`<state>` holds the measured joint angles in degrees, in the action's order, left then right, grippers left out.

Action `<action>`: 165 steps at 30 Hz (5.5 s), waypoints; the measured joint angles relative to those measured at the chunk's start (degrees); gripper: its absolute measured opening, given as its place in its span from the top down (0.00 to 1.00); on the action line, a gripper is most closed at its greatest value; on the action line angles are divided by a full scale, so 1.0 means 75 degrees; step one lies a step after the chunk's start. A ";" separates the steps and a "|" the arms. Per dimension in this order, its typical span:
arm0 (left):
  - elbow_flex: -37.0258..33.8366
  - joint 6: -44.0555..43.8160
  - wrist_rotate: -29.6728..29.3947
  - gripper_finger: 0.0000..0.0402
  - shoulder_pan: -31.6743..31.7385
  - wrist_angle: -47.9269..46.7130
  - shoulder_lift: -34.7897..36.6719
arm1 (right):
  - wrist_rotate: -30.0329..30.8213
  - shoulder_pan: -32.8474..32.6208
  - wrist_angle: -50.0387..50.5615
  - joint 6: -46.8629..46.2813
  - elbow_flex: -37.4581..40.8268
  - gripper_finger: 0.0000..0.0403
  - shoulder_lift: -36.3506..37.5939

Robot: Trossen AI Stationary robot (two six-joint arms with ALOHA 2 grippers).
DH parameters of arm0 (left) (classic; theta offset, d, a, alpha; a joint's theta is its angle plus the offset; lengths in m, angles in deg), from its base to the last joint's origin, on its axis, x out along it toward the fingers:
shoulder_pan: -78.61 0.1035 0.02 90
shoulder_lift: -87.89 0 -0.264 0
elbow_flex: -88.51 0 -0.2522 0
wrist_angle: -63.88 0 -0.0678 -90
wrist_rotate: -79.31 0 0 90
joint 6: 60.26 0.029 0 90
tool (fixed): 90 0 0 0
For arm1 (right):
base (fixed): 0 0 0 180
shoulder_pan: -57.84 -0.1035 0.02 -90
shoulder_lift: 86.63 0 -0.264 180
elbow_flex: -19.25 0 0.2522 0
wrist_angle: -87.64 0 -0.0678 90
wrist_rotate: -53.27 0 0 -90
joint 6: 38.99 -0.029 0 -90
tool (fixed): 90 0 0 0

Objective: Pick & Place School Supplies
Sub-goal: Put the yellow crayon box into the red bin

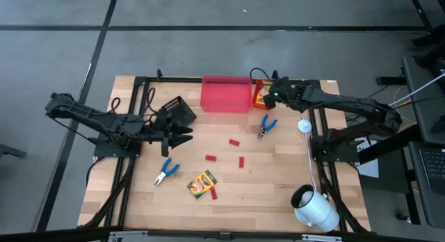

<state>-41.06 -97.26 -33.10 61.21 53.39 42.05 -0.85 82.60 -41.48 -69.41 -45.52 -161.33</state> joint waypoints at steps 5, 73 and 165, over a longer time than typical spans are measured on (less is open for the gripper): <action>0.0000 -0.0193 -0.0172 0.55 -0.0157 0.0003 -0.0003 | 0.0279 0.0027 -0.0351 0.0294 0.0000 1.00 -0.0377; -0.0009 0.0268 -0.1128 0.55 -0.1285 0.0799 -0.0009 | -0.1384 -0.1118 -0.0054 -0.1329 -0.1194 0.77 -0.1416; 0.0551 0.1311 -0.0259 0.55 -0.1535 0.0399 0.0056 | -0.1398 0.0936 0.6848 0.1037 -0.7534 0.51 -0.5312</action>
<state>-36.93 -87.43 -35.04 49.70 56.38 42.47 -11.33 89.62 9.88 -61.63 -102.02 -201.16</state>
